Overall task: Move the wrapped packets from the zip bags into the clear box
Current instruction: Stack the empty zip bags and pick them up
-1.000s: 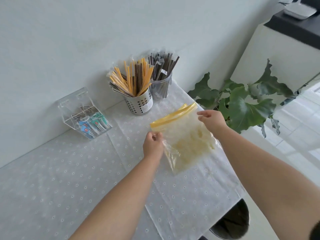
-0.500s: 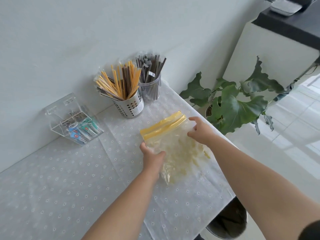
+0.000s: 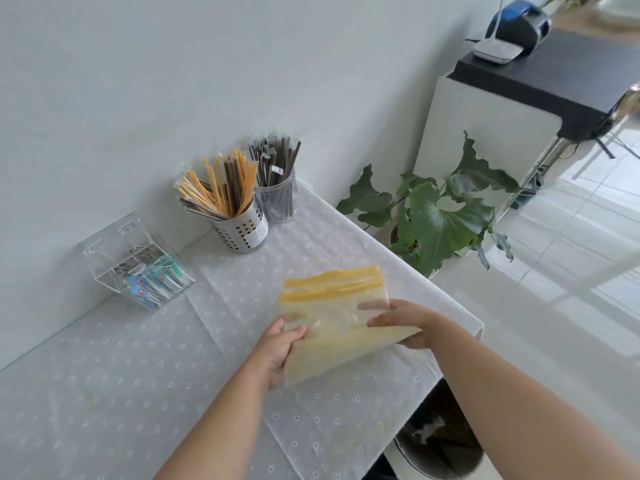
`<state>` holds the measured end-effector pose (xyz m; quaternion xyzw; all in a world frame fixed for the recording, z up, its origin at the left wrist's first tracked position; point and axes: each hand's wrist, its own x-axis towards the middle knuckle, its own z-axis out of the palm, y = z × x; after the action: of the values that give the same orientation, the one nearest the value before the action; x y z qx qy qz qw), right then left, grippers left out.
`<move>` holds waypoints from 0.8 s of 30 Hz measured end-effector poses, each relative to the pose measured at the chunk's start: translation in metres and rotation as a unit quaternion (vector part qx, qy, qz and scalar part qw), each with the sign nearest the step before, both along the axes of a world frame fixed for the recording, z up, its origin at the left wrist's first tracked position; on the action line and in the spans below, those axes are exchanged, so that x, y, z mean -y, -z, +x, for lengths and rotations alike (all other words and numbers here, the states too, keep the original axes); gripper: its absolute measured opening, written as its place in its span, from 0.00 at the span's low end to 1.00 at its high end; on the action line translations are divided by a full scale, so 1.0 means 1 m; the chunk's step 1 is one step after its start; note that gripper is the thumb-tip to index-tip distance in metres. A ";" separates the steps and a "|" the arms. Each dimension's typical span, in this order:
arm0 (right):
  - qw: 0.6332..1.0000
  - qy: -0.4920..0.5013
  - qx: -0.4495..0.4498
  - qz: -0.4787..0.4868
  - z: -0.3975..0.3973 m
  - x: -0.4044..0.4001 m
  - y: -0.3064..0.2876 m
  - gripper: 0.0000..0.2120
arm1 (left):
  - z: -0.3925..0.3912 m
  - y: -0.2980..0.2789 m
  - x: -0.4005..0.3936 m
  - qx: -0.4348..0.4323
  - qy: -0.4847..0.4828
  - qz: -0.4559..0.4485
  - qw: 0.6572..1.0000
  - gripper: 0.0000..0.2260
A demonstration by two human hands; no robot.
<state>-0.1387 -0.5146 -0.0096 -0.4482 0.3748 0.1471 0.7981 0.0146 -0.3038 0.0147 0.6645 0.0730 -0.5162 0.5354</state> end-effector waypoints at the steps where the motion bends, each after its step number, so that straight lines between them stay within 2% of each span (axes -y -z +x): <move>1: 1.000 0.017 0.015 -0.005 -0.005 -0.006 -0.002 0.13 | 0.001 -0.003 -0.004 0.002 0.011 -0.008 1.000 0.08; 3: 0.998 0.039 0.041 -0.034 -0.013 -0.020 -0.008 0.11 | 0.005 -0.009 -0.012 0.010 0.028 -0.024 0.999 0.09; 6: 0.993 0.075 0.076 -0.054 -0.026 -0.041 -0.024 0.18 | 0.009 -0.019 -0.026 0.006 0.019 -0.069 0.997 0.12; 9: 0.978 0.170 0.114 -0.051 -0.037 -0.067 -0.045 0.20 | 0.009 -0.033 -0.034 -0.034 -0.056 -0.150 0.986 0.12; 11: 0.949 0.270 0.132 -0.093 -0.041 -0.087 -0.053 0.23 | 0.005 -0.036 -0.034 -0.086 -0.125 -0.214 0.965 0.11; 13: 0.902 0.374 0.121 -0.179 -0.049 -0.106 -0.055 0.23 | -0.011 -0.038 -0.029 -0.124 -0.101 -0.241 0.957 0.23; 15: 0.859 0.409 0.081 -0.298 -0.063 -0.127 -0.054 0.21 | -0.043 -0.043 -0.021 -0.146 -0.004 -0.231 0.962 0.27; 17: 0.818 0.365 0.059 -0.441 -0.085 -0.148 -0.049 0.19 | -0.078 -0.045 -0.012 -0.120 0.073 -0.194 0.971 0.30; 19: 0.772 0.282 0.082 -0.564 -0.113 -0.167 -0.043 0.15 | -0.105 -0.038 -0.003 -0.037 0.112 -0.145 0.982 0.47; 20: 0.770 0.233 0.089 -0.588 -0.129 -0.173 -0.039 0.11 | -0.115 -0.033 0.001 0.004 0.130 -0.128 0.983 0.50; 22: 0.820 0.169 0.073 -0.542 -0.159 -0.180 -0.034 0.09 | -0.131 -0.026 0.006 0.064 0.176 -0.116 0.975 0.50; 23: 0.862 0.181 0.063 -0.469 -0.172 -0.182 -0.032 0.10 | -0.139 -0.021 0.010 0.087 0.208 -0.125 0.966 0.50; 24: 0.898 0.236 0.066 -0.365 -0.181 -0.184 -0.032 0.10 | -0.146 -0.019 0.012 0.114 0.245 -0.132 0.954 0.50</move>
<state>-0.3201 -0.3310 0.0222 -0.6149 0.4437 -0.2222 0.6129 -0.1316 -0.3163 0.0337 0.6399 -0.2226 -0.5572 0.4801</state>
